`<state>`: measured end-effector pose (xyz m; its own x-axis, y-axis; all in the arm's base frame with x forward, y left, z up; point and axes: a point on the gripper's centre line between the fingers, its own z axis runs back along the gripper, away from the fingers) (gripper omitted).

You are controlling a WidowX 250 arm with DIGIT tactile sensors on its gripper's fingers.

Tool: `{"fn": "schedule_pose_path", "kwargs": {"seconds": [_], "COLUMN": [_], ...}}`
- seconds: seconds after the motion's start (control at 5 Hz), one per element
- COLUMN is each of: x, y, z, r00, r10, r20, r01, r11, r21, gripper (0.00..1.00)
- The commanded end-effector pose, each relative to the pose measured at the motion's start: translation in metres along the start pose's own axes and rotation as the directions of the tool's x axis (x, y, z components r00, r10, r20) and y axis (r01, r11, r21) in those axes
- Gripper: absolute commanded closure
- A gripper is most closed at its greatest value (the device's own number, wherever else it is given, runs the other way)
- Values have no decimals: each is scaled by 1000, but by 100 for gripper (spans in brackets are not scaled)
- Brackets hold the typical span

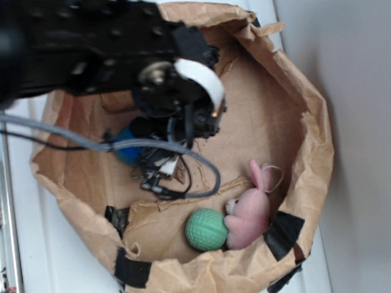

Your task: Grab the wood chip.

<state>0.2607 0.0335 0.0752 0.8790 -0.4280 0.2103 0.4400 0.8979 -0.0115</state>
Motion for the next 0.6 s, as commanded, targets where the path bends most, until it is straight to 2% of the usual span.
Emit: {"fn": "schedule_pose_path", "kwargs": {"seconds": [0.0,0.4], "x": [0,2], "y": [-10,-18], "z": [11,-9], "r00": [997,997], "r10": [-70,-82], "r20": [40,8], "r01": [68,82], "r11": [997,995], "r21": [39,58], "gripper": [0,0]}}
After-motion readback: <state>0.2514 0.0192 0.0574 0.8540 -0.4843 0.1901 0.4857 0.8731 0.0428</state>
